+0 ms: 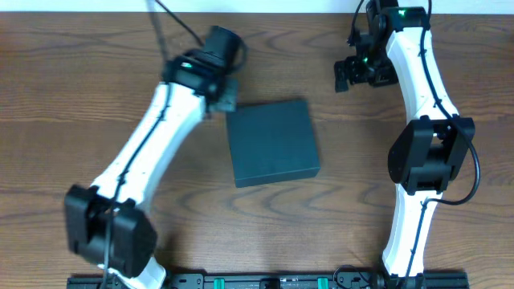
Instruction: Pack container
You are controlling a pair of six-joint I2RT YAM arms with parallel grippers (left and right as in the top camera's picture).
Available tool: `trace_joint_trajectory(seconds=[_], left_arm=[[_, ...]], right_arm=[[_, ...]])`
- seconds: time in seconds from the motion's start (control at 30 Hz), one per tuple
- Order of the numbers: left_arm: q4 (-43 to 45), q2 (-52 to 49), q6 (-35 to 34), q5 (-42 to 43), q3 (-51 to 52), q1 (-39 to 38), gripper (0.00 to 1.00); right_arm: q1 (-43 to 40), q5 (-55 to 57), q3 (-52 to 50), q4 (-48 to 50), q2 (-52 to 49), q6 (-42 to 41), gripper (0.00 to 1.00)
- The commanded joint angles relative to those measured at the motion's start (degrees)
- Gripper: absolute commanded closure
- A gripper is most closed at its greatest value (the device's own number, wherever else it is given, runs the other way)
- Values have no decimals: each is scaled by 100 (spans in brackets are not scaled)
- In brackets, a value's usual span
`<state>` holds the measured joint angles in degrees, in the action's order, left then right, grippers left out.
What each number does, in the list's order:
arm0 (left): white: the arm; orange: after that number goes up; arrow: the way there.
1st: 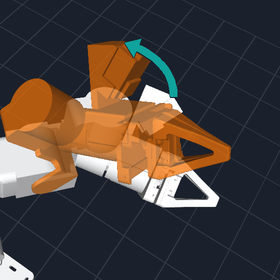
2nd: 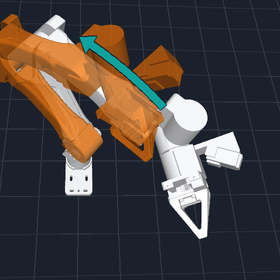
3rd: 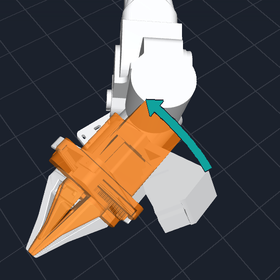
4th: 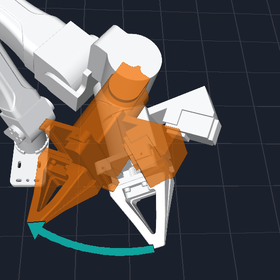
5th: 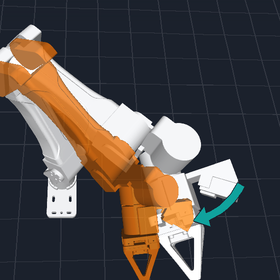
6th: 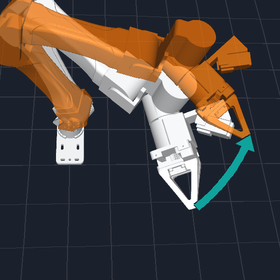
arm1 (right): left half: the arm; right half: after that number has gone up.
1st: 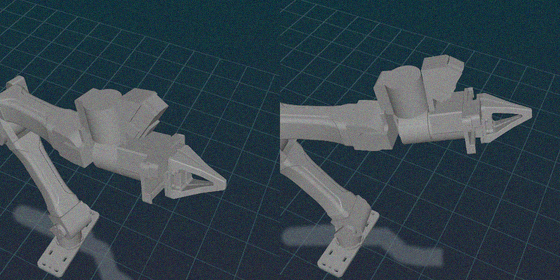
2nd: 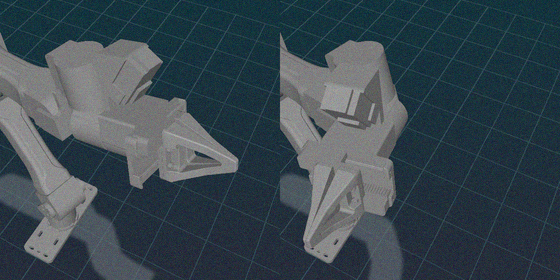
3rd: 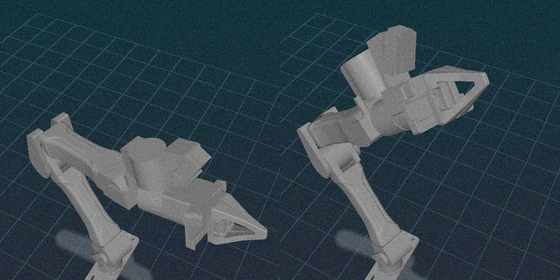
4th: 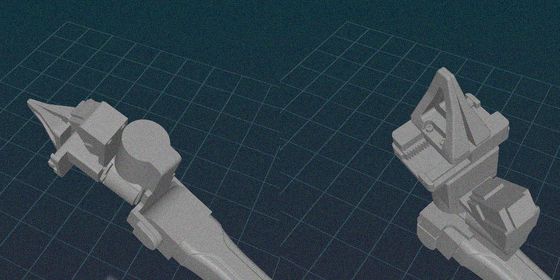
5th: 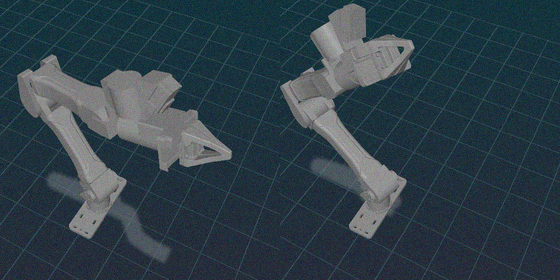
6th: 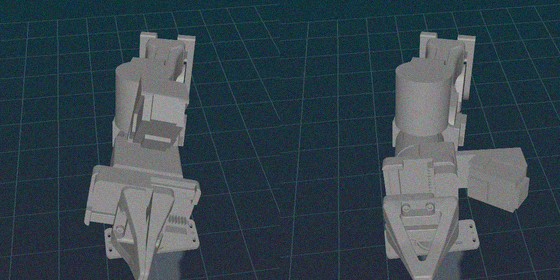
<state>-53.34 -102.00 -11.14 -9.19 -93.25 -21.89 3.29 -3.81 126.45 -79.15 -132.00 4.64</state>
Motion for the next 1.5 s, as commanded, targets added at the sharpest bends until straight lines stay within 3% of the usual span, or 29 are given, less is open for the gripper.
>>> trace_joint_trajectory(seconds=[0.0,0.1,0.33,0.97,1.17,1.47], left_arm=[[-11,232,-48,-1106,-114,474,17],[-11,232,-48,-1106,-111,772,1],[7,234,-52,-1104,-111,1137,1],[7,234,-52,-1104,-111,1147,1],[7,234,-52,-1104,-111,1147,1],[7,234,-52,-1104,-111,1147,1]], right_arm=[[11,382,179,120,-31,-98,1],[11,358,179,212,-31,-142,1],[11,358,177,203,-31,-138,1],[2,374,175,203,-9,-138,1],[337,374,175,205,1099,-138,1],[1270,374,175,203,3652,-138,1]])
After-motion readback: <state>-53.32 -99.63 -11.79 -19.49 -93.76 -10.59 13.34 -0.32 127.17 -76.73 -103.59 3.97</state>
